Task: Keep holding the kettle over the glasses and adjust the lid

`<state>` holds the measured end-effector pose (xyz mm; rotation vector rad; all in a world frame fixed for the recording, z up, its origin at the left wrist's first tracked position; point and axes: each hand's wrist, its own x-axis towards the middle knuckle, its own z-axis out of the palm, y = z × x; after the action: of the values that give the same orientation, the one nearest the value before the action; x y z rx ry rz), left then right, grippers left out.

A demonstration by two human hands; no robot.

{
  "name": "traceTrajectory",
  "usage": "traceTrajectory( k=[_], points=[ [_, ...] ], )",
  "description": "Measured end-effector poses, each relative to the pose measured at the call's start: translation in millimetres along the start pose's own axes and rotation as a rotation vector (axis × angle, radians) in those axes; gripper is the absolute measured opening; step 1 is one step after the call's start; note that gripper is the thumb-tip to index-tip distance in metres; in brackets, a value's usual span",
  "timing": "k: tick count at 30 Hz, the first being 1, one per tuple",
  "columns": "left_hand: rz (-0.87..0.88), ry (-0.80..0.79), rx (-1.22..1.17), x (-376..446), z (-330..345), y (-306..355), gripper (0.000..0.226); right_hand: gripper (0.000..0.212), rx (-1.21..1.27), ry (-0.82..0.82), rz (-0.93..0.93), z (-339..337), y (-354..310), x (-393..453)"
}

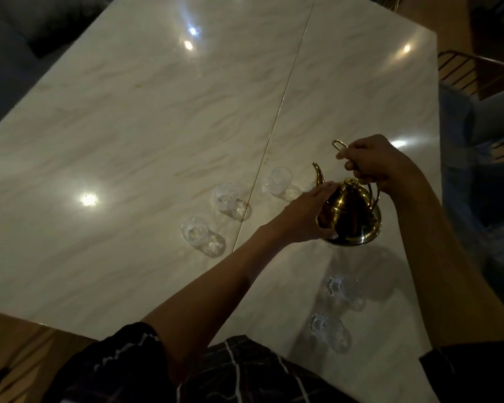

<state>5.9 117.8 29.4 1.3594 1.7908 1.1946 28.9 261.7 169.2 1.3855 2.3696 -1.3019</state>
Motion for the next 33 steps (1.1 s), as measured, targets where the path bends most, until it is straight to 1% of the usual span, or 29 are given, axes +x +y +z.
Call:
traceTrajectory(
  k=[13,33],
  points=[
    [-0.016,-0.004,0.031,0.5,1.4,-0.1,0.107,0.024,-0.023,-0.003,0.006,0.1,-3.7,-4.5],
    [0.029,0.017,0.003,0.4,1.2,5.8,0.105,0.024,-0.032,-0.001,0.003,-3.0,-7.4,-10.2]
  ],
)
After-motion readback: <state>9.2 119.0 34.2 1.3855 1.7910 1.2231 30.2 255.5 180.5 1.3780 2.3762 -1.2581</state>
